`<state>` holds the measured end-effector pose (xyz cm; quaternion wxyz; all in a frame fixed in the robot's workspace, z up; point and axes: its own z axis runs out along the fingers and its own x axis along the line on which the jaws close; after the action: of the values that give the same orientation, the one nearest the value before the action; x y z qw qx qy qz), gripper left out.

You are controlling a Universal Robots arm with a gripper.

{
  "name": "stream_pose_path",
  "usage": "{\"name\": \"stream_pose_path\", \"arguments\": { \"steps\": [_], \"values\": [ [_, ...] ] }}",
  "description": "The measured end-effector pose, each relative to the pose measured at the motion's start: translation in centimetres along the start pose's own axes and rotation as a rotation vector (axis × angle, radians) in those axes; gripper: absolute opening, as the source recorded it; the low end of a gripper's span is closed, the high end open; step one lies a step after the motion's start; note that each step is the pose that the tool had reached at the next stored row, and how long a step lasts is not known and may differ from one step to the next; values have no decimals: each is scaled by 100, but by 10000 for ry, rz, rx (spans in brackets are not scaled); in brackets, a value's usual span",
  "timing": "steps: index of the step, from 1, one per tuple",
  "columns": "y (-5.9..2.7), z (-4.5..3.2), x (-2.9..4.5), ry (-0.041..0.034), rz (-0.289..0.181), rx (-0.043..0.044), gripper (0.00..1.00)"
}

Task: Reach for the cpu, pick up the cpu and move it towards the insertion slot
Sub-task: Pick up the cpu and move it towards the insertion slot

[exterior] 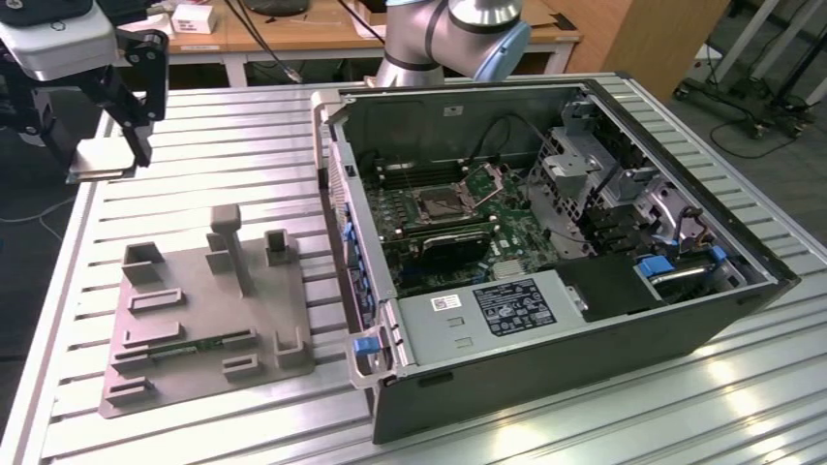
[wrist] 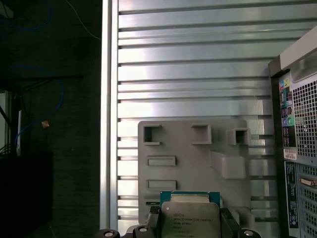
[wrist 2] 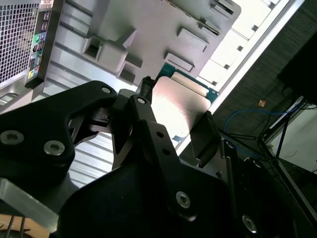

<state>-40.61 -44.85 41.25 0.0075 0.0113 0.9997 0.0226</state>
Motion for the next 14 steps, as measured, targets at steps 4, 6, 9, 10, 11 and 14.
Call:
{"name": "stream_pose_path", "arguments": {
  "steps": [4,6,9,10,11,14],
  "values": [
    [0,0,-13,0,0,0,54],
    [0,1,-20,-1,0,-1,54],
    [1,0,-36,0,0,0,54],
    [1,0,-39,0,0,1,54],
    [1,1,-43,0,0,0,54],
    [1,1,-54,0,0,0,54]
  ]
}}
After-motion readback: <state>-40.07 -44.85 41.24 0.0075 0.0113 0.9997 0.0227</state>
